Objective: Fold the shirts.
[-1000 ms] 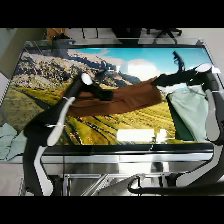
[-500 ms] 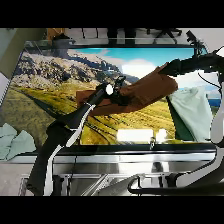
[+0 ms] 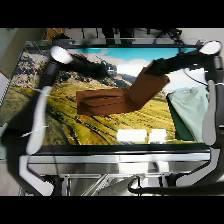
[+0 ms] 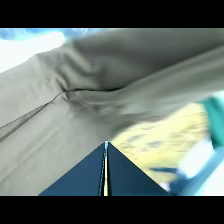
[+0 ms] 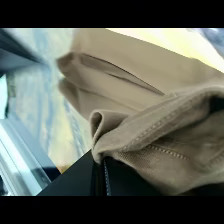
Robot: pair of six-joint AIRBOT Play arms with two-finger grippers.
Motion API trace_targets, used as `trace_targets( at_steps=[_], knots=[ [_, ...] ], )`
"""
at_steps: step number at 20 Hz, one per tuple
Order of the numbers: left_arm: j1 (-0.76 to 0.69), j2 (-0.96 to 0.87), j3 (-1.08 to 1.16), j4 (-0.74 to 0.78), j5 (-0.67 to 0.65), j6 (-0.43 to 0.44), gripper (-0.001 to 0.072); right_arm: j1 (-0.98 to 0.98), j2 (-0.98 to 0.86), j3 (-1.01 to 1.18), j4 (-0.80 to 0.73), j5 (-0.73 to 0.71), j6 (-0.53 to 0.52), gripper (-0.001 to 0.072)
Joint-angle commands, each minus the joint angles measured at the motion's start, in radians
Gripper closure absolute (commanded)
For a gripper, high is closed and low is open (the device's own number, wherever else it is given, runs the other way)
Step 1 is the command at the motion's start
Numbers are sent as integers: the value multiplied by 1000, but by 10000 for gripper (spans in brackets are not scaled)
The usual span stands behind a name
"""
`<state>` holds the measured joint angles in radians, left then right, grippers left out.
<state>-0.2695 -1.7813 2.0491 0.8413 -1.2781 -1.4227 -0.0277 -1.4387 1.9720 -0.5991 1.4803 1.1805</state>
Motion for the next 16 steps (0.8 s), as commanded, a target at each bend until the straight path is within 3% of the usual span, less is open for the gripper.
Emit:
trace_targets(
  at_steps=[1, 4, 6, 7, 8, 9, 10, 12, 13, 14, 16],
  knots=[
    [204, 214, -1, -242, -151, 75, 693, 207, -20, 1, -1, -226, 20, 694],
    [341, 335, -3, -320, -161, 85, 693, 466, -101, 1, -2, -476, 0, 693],
    [406, 413, -39, -345, -157, 120, 693, 644, -192, 1, -2, -688, -85, 693],
    [430, 452, -71, -347, -158, 143, 693, 731, -249, 1, -3, -820, -182, 682],
    [449, 492, -113, -346, -158, 171, 693, 801, -309, 1, -2, -944, -265, 515],
    [465, 524, -153, -346, -159, 189, 693, 859, -369, 1, -2, -1058, -309, 219],
    [477, 554, -197, -346, -158, 209, 693, 894, -414, 1, -2, -1125, -314, 148],
    [499, 601, -279, -346, -158, 245, 693, 915, -447, 1, -2, -1138, -314, 168],
    [509, 620, -316, -347, -152, 261, 693, 908, -437, 1, -2, -1107, -314, 238],
    [522, 635, -348, -347, -148, 278, 693, 892, -413, 1, -3, -1065, -314, 258],
    [547, 655, -389, -348, -142, 283, 693, 841, -346, 1, -12, -974, -314, 257]
  ],
)
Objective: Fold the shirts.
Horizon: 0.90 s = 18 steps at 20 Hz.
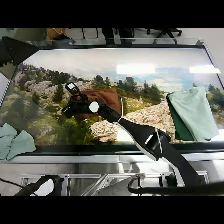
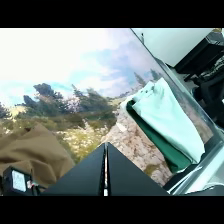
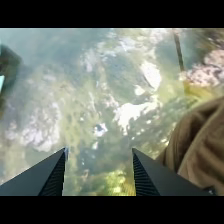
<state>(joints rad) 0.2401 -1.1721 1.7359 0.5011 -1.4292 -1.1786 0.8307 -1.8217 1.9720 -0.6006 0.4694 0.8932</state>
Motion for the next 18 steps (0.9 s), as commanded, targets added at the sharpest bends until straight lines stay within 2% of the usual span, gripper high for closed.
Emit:
trace_targets(
  at_steps=[1, 2, 3, 7, 8, 11, 12, 13, 16, 18],
  knots=[
    [55, 50, -84, -8, 8, 42, 693, -56, 80, 1, -32, 104, -25, 257],
    [73, 50, -83, -17, 6, 42, 693, -101, 122, 1, -56, 174, 4, 257],
    [91, 49, -83, -54, 3, 42, 693, -158, 167, 1, -101, 243, 76, 257],
    [162, 48, -84, -170, -37, 45, 693, -425, 260, 1, -370, 529, 479, 249],
    [171, 48, -84, -171, -41, 45, 693, -489, 252, 0, -384, 620, 524, 249],
    [176, 48, -84, -171, -44, 45, 693, -618, 190, -1, -383, 826, 563, 245],
    [176, 48, -84, -172, -44, 45, 693, -631, 165, -1, -383, 847, 562, 199],
    [174, 48, -84, -172, -42, 45, 693, -632, 135, -1, -383, 850, 562, 99],
    [174, 48, -84, -172, -40, 45, 693, -614, 42, -1, -360, 826, 543, 100],
    [174, 47, -84, -172, -42, 45, 693, -605, -14, -1, -254, 818, 496, 112]
  ],
)
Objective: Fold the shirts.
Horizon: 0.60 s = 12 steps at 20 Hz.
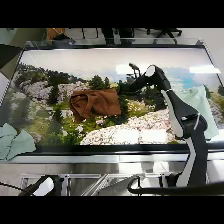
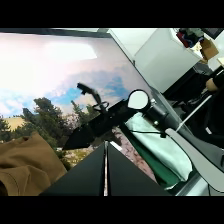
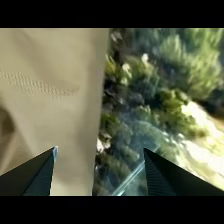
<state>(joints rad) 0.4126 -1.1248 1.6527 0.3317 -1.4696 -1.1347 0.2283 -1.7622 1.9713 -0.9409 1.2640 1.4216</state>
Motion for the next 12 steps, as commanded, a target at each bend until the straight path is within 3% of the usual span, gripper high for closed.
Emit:
trace_targets(
  at_steps=[1, 6, 7, 9, 10, 11, 12],
  knots=[
    [2, 0, 0, -2, -1, 1, 693, 0, -94, 0, 148, 23, -62, 112],
    [2, -2, -1, 16, -1, 1, 693, 24, -137, 0, 270, -1, -114, 120],
    [2, -2, -1, 16, -1, 1, 693, 28, -138, 0, 293, 0, -127, 172],
    [2, -2, -1, 16, -1, 1, 693, 31, -138, 0, 361, 2, -175, 398],
    [2, -2, -1, 16, -2, 1, 693, 31, -136, 1, 418, 10, -219, 598],
    [2, -2, -1, 16, -2, 1, 693, 29, -127, 2, 464, 18, -246, 692],
    [2, -2, -1, 16, -2, 1, 693, 26, -107, 4, 494, 16, -265, 693]
  ],
)
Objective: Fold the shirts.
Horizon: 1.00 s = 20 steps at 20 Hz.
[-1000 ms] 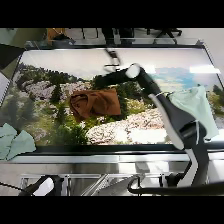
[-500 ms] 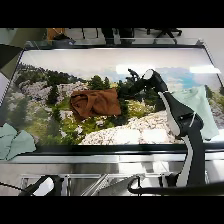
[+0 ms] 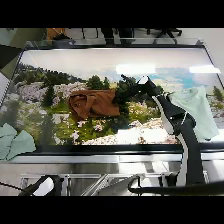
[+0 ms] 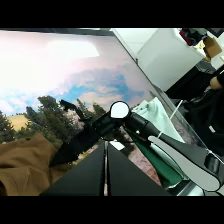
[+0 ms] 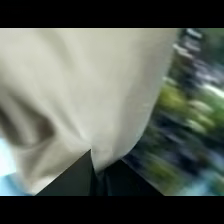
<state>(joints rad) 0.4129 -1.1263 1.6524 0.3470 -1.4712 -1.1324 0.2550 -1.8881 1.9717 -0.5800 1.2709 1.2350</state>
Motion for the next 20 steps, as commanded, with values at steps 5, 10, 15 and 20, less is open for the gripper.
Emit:
trace_targets(
  at_steps=[5, 10, 15, 20],
  knots=[
    [1, 0, 0, 0, -3, -2, 693, -108, 182, 77, 202, -11, -84, 695],
    [1, 0, 0, 0, -3, -1, 693, -347, 396, 77, 229, -66, 1, 695],
    [1, 0, 0, 1, -4, -1, 693, -586, 508, 76, 199, -148, 132, 695],
    [1, 0, -43, -1, -4, 7, 693, -708, 539, 69, -63, -54, 303, 695]
  ],
)
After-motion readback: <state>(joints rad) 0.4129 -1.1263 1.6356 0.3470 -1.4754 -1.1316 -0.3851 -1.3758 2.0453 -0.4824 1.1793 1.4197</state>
